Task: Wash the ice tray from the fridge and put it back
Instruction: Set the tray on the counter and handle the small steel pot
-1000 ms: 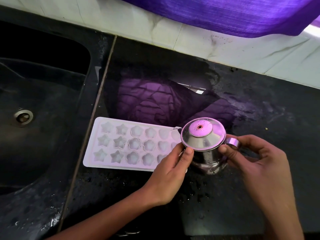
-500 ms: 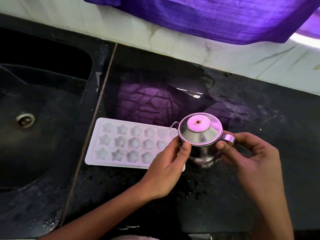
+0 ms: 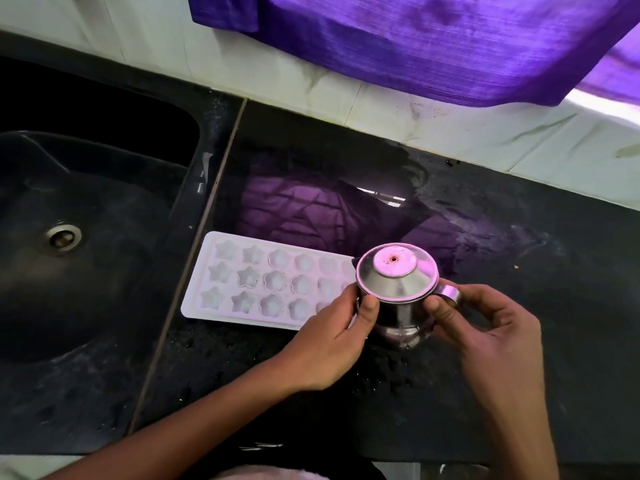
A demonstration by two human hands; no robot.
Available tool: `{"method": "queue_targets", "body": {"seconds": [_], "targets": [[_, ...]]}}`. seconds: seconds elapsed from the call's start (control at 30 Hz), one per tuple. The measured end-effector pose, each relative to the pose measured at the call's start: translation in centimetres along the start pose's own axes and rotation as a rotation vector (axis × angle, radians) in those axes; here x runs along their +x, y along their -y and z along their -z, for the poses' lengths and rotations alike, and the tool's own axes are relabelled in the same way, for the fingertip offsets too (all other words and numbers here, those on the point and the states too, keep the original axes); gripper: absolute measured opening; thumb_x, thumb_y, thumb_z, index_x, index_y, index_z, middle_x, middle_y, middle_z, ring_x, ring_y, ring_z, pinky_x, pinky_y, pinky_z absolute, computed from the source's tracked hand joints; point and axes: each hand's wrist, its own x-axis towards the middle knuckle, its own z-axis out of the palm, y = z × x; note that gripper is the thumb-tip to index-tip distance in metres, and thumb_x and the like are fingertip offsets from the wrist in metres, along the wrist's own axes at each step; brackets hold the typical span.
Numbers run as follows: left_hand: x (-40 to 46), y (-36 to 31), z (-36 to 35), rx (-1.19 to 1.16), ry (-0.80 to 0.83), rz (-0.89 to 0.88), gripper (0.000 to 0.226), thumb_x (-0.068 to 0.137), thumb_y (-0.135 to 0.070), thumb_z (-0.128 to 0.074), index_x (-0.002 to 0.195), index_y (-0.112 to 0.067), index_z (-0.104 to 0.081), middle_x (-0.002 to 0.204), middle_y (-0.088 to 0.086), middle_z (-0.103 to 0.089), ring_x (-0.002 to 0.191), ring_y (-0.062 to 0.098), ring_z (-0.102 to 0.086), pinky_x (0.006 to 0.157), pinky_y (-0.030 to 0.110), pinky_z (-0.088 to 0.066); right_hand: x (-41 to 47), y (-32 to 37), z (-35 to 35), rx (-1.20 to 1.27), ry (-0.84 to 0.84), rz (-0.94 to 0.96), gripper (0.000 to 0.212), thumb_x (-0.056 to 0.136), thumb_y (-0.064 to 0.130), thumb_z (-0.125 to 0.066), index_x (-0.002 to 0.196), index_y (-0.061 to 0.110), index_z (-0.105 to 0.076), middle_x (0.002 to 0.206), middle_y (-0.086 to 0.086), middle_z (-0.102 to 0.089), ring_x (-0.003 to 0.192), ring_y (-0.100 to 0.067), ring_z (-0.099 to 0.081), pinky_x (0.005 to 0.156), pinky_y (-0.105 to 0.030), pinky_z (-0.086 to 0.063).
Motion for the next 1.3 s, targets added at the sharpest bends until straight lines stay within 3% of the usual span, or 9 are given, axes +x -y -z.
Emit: {"method": "queue_targets", "body": {"seconds": [0.03, 0.17, 0.23, 0.3, 0.43, 0.6, 0.93, 1.1, 1.3], "targets": [[0.0, 0.1, 0.2, -0.007, 0.037, 0.016, 0.063, 0.085, -0.065, -0.021, 0.138, -0.035, -0.034, 0.136, -0.018, -0.049, 0.124, -0.001, -0.045, 0.104, 0.025, -0.037, -0.1, 0.0, 0.1, -0.016, 0.004, -0.004, 0.013, 0.061, 0.027, -0.074, 0.074, 0.025, -0.073, 0.079, 0.009, -0.074, 0.069, -0.007, -0.07, 0.062, -0.022, -0.058], [-0.5, 0.2, 0.9, -0.136, 0.138, 0.054, 0.054, 0.082, -0.066, -0.028, 0.133, -0.047, -0.032, 0.131, -0.039, -0.039, 0.109, -0.035, -0.032, 0.09, -0.005, -0.029, -0.4, -0.1, 0.4, -0.108, 0.031, -0.002, 0.017, 0.062, 0.031, -0.074, 0.078, 0.026, -0.073, 0.082, 0.011, -0.075, 0.072, -0.011, -0.072, 0.066, -0.033, -0.06], [-0.7, 0.5, 1.0, -0.173, 0.145, 0.085, 0.05, 0.081, -0.067, -0.031, 0.127, -0.05, -0.036, 0.131, -0.037, -0.042, 0.113, -0.032, -0.033, 0.098, 0.001, -0.031, -0.6, 0.0, 0.4, -0.149, 0.043, 0.001, 0.021, 0.061, 0.037, -0.074, 0.081, 0.03, -0.073, 0.083, 0.011, -0.075, 0.071, -0.013, -0.072, 0.07, -0.041, -0.06], [-0.6, 1.1, 0.9, -0.204, 0.139, 0.102, 0.049, 0.08, -0.072, -0.034, 0.123, -0.051, -0.041, 0.126, -0.035, -0.048, 0.12, -0.021, -0.039, 0.109, 0.019, -0.032, -0.7, 0.0, 0.4, -0.175, 0.049, -0.003, 0.026, 0.06, 0.044, -0.074, 0.082, 0.03, -0.073, 0.083, 0.011, -0.075, 0.07, -0.014, -0.072, 0.073, -0.045, -0.059], [-0.5, 1.7, 0.9, -0.26, 0.145, 0.13, 0.048, 0.078, -0.075, -0.04, 0.117, -0.05, -0.051, 0.117, -0.035, -0.056, 0.124, -0.009, -0.043, 0.113, 0.034, -0.033, -0.8, 0.3, 0.4, -0.213, 0.053, 0.002, 0.025, 0.061, 0.042, -0.074, 0.083, 0.031, -0.072, 0.081, 0.011, -0.074, 0.068, -0.012, -0.071, 0.071, -0.046, -0.059], [-0.6, 1.7, 0.9, -0.291, 0.182, 0.137, 0.037, 0.073, -0.075, -0.045, 0.106, -0.061, -0.054, 0.114, -0.039, -0.057, 0.121, -0.012, -0.045, 0.112, 0.035, -0.035, -0.9, 0.8, 0.7, -0.23, 0.06, 0.009, 0.021, 0.062, 0.036, -0.075, 0.081, 0.03, -0.072, 0.081, 0.013, -0.074, 0.068, -0.008, -0.071, 0.068, -0.043, -0.06], [-0.6, 1.6, 0.6, -0.308, 0.207, 0.15, 0.048, 0.075, -0.071, -0.045, 0.116, -0.048, -0.053, 0.108, -0.037, -0.059, 0.12, -0.006, -0.048, 0.112, 0.035, -0.035, -1.1, 1.5, 1.3, -0.25, 0.065, 0.019, 0.022, 0.059, 0.035, -0.075, 0.081, 0.034, -0.072, 0.079, 0.016, -0.074, 0.067, -0.006, -0.071, 0.067, -0.034, -0.057], [-0.8, 1.1, 0.7, -0.295, 0.194, 0.143, 0.05, 0.073, -0.074, -0.045, 0.118, -0.053, -0.051, 0.118, -0.037, -0.056, 0.12, -0.012, -0.046, 0.111, 0.033, -0.036, -1.0, 1.6, 1.4, -0.209, 0.059, 0.029, 0.021, 0.058, 0.032, -0.075, 0.079, 0.032, -0.073, 0.078, 0.013, -0.074, 0.066, -0.011, -0.071, 0.064, -0.031, -0.059], [-0.9, 0.5, 0.8, -0.276, 0.135, 0.083, 0.056, 0.083, -0.066, -0.045, 0.134, -0.043, -0.044, 0.134, -0.031, -0.049, 0.125, -0.012, -0.041, 0.11, 0.029, -0.034, -1.1, 1.5, 1.4, -0.093, 0.034, 0.012, 0.014, 0.058, 0.024, -0.076, 0.071, 0.02, -0.073, 0.078, 0.012, -0.075, 0.066, -0.002, -0.069, 0.06, -0.016, -0.056]]}}
